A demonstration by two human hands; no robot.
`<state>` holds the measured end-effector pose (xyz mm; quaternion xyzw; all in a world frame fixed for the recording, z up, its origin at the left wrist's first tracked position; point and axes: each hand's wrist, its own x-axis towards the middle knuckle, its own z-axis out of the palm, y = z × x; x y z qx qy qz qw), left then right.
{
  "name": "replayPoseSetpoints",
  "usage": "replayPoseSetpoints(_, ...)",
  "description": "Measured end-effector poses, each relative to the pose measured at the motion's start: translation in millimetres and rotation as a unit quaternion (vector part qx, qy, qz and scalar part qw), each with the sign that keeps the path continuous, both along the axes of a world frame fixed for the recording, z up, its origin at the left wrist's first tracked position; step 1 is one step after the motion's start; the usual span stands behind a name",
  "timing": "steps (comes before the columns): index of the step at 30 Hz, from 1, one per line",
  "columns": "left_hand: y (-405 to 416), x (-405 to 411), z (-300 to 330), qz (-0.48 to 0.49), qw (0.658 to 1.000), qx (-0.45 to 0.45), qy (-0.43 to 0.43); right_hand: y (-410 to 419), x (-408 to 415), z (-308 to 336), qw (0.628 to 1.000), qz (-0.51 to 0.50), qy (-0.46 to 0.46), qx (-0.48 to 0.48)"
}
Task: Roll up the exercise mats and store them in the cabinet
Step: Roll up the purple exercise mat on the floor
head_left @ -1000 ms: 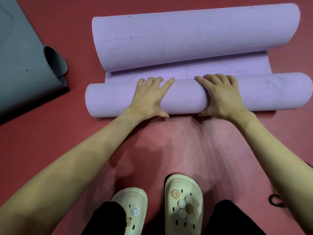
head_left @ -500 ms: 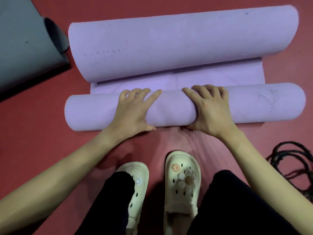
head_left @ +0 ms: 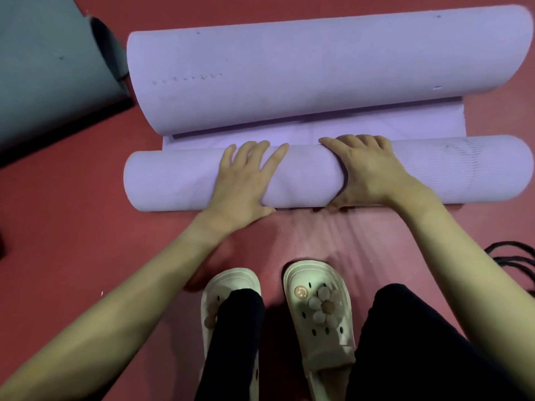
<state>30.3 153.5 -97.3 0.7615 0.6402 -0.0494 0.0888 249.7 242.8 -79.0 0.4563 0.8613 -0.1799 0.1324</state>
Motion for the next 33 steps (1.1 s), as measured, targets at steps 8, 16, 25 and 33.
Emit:
replayPoseSetpoints(8, 41, -15, 12, -0.014, 0.991, -0.125, -0.052, -18, 4, -13, 0.994, -0.002, 0.051, 0.100)
replayPoseSetpoints(16, 25, 1, 7, 0.016, 1.000, -0.023, 0.009, 24, -7, -6, 1.000, 0.014, 0.000, 0.022)
replayPoseSetpoints(25, 31, -4, 0, 0.016, 0.998, 0.066, -0.008, 20, -6, -3, 0.996, 0.032, -0.021, 0.076)
replayPoseSetpoints(33, -16, 1, 6, 0.014, 0.997, 0.064, -0.031, -17, 5, 8, 0.998, 0.042, -0.001, 0.048)
